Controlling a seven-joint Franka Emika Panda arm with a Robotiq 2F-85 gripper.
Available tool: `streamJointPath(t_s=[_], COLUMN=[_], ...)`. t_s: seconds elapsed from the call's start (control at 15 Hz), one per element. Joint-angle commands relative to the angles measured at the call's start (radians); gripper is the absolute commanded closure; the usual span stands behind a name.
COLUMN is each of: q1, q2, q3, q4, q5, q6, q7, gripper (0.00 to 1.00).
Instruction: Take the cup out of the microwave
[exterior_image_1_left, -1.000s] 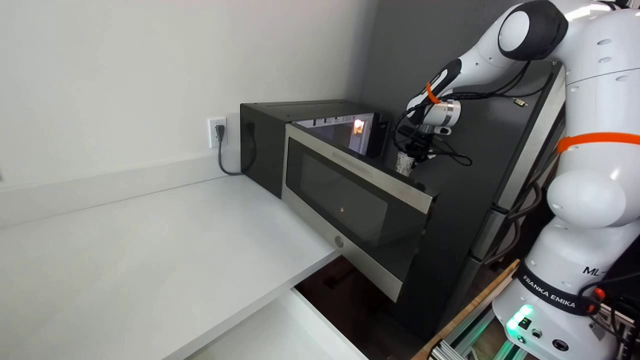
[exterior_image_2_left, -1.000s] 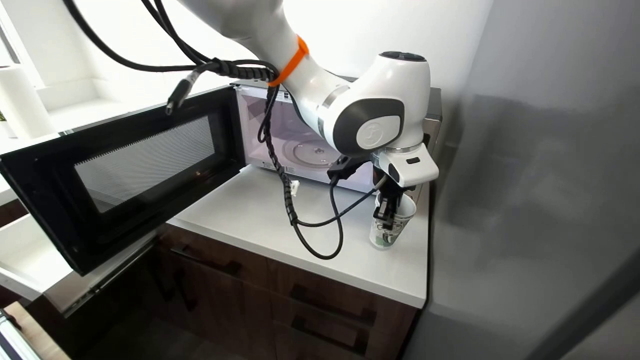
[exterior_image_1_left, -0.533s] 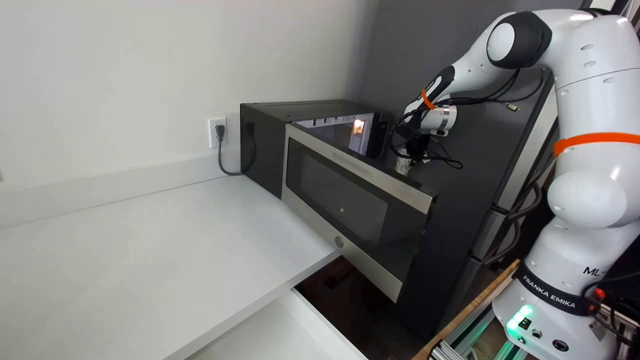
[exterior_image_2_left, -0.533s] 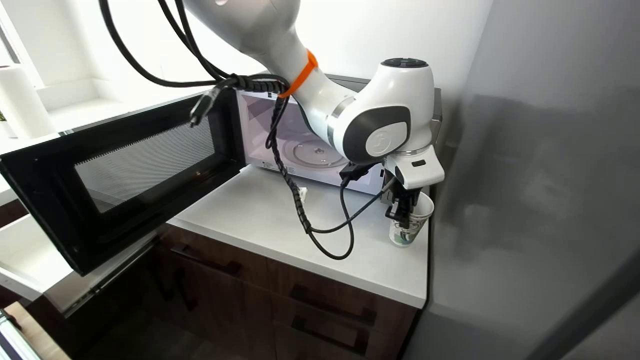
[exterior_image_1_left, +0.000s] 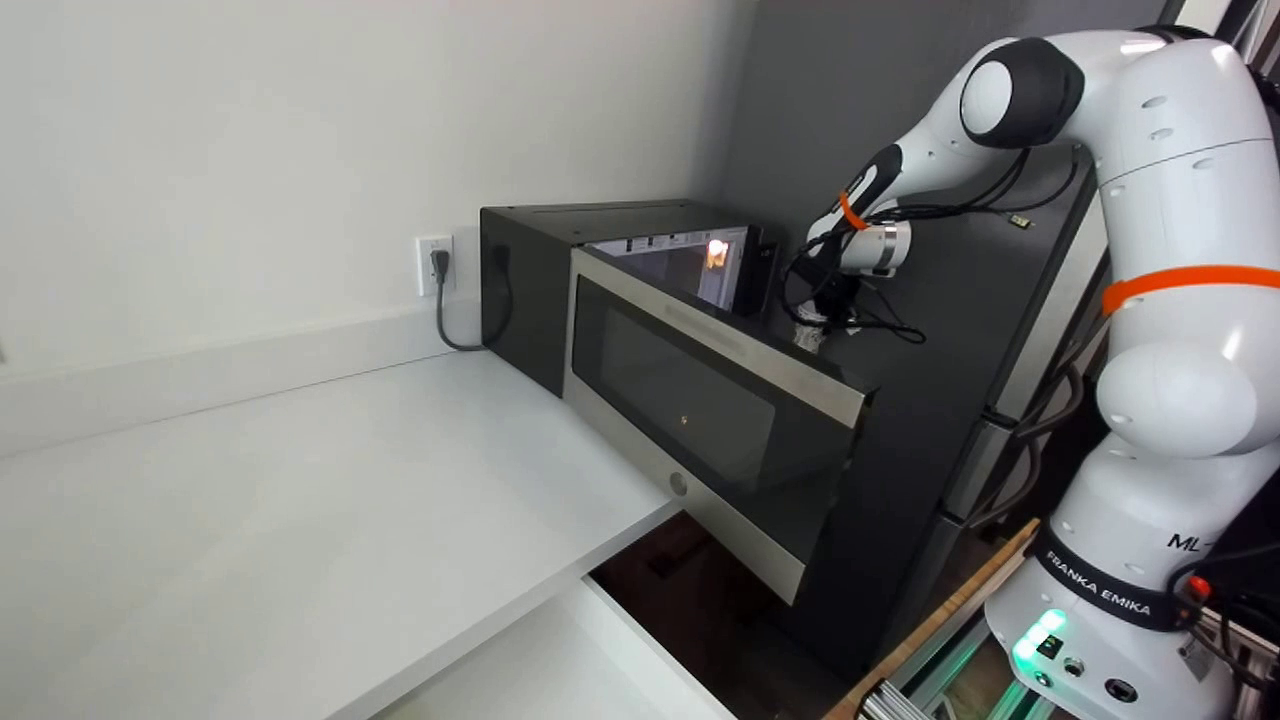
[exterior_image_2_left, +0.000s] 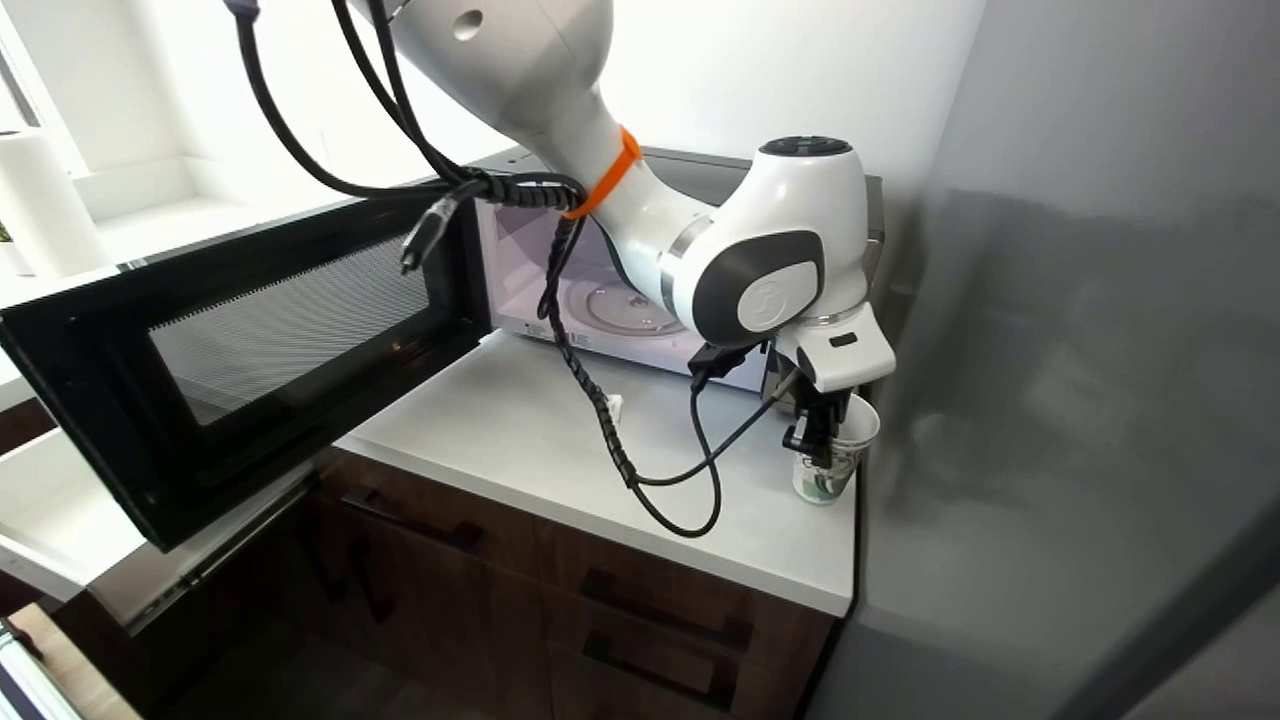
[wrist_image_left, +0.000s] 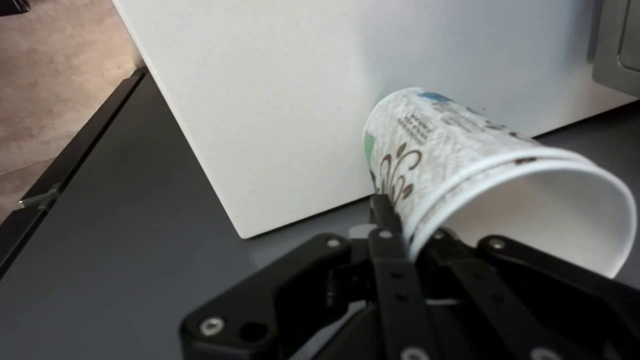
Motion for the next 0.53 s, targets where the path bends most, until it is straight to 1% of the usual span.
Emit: streamJointPath(t_s=[0.0,0.27,0.47], q1=[0.011,0.020,0.035], q2=[0.022,0.018,-0.013], q3=[-0.008,-0.020,-0.038], q4=[0.013,0.010,-0.010], q5=[-0.017,-0.030,-0.049], q6=[0.011,0.014,0.035], q7=[0.017,0.018,0.016], gripper=[0.77,0.48,0.26])
